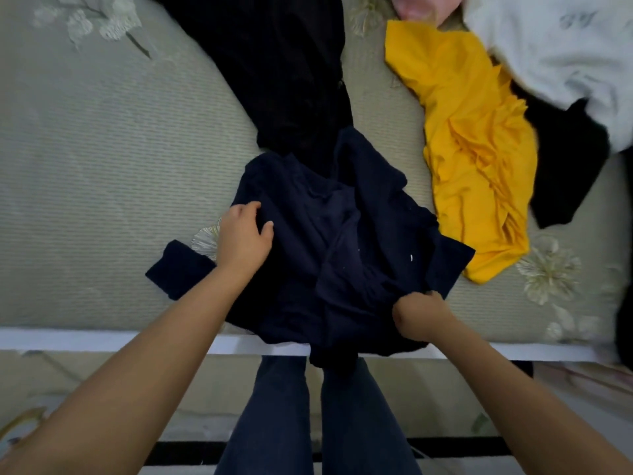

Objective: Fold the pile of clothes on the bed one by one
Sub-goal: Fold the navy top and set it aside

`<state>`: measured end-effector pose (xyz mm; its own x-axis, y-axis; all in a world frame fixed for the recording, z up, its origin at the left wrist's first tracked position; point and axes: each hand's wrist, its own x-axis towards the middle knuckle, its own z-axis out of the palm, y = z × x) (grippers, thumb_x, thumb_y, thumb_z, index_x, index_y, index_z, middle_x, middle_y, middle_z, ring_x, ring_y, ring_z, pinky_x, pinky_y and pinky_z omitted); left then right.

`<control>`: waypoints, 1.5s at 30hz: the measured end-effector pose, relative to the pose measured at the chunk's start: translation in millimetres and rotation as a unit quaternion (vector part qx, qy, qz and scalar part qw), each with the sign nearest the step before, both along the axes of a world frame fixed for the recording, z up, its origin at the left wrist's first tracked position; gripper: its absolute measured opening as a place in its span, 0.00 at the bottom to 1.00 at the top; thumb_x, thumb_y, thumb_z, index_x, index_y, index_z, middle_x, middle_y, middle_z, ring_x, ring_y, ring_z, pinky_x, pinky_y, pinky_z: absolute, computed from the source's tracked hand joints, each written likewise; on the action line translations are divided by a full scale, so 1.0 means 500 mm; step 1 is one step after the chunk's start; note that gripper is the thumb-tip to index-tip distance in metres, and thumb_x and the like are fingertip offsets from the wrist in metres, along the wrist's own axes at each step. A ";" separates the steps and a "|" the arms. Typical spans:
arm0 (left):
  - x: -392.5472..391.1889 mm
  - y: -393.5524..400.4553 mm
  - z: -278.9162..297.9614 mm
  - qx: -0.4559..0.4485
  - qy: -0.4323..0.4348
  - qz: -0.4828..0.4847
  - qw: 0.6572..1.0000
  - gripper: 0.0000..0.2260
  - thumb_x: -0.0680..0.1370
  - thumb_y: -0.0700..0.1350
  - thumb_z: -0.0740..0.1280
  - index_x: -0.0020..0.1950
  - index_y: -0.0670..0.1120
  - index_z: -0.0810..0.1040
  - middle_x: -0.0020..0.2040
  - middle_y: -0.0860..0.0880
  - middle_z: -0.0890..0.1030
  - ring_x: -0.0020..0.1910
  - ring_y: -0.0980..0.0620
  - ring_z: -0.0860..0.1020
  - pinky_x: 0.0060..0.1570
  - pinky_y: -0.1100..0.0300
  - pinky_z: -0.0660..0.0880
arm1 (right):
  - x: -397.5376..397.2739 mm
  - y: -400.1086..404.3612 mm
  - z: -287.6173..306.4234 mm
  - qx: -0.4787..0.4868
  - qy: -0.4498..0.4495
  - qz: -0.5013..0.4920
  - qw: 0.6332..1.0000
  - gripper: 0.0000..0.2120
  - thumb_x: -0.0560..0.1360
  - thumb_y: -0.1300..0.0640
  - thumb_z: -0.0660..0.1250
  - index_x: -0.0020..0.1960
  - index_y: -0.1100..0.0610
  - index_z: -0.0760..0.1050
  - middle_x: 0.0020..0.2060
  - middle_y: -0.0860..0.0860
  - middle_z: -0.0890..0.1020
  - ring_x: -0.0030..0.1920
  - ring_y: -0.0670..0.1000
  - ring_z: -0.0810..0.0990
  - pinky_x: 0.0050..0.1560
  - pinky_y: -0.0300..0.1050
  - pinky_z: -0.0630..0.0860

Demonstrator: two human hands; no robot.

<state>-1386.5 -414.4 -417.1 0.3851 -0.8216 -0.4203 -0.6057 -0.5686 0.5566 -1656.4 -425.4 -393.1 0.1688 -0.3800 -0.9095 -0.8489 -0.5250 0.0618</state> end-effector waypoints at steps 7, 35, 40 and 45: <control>0.049 -0.052 -0.040 0.085 -0.014 -0.022 0.996 0.17 0.75 0.39 0.64 0.63 0.37 0.69 0.58 0.38 0.76 0.56 0.41 0.74 0.56 0.50 0.71 | 0.164 -0.072 -0.035 -0.264 -0.194 -0.315 0.891 0.27 0.75 0.41 0.60 0.64 0.60 0.69 0.54 0.56 0.78 0.56 0.56 0.75 0.54 0.50 0.69; -0.001 -0.085 -0.004 0.024 0.030 -0.056 0.998 0.11 0.80 0.40 0.57 0.50 0.35 0.76 0.45 0.39 0.78 0.45 0.43 0.74 0.41 0.60 0.63 | 0.073 -0.041 -0.006 -0.199 -0.203 -0.516 0.808 0.13 0.78 0.50 0.60 0.57 0.55 0.76 0.45 0.51 0.81 0.54 0.53 0.76 0.58 0.46 0.63; 0.026 -0.177 0.175 -0.140 -0.001 -0.008 0.990 0.08 0.79 0.39 0.58 0.44 0.41 0.74 0.37 0.47 0.74 0.40 0.49 0.71 0.33 0.62 0.57 | 0.022 -0.176 0.145 -0.297 -0.353 -0.462 0.758 0.09 0.75 0.61 0.64 0.51 0.63 0.80 0.49 0.60 0.82 0.53 0.59 0.78 0.47 0.44 0.66; -0.002 -0.303 0.433 -0.335 -0.050 -0.039 0.940 0.08 0.79 0.38 0.59 0.45 0.38 0.76 0.37 0.48 0.73 0.39 0.51 0.70 0.34 0.65 0.56 | -0.020 -0.346 0.401 -0.411 -0.421 -0.394 0.706 0.07 0.74 0.63 0.63 0.46 0.63 0.80 0.42 0.61 0.82 0.48 0.60 0.77 0.41 0.46 0.63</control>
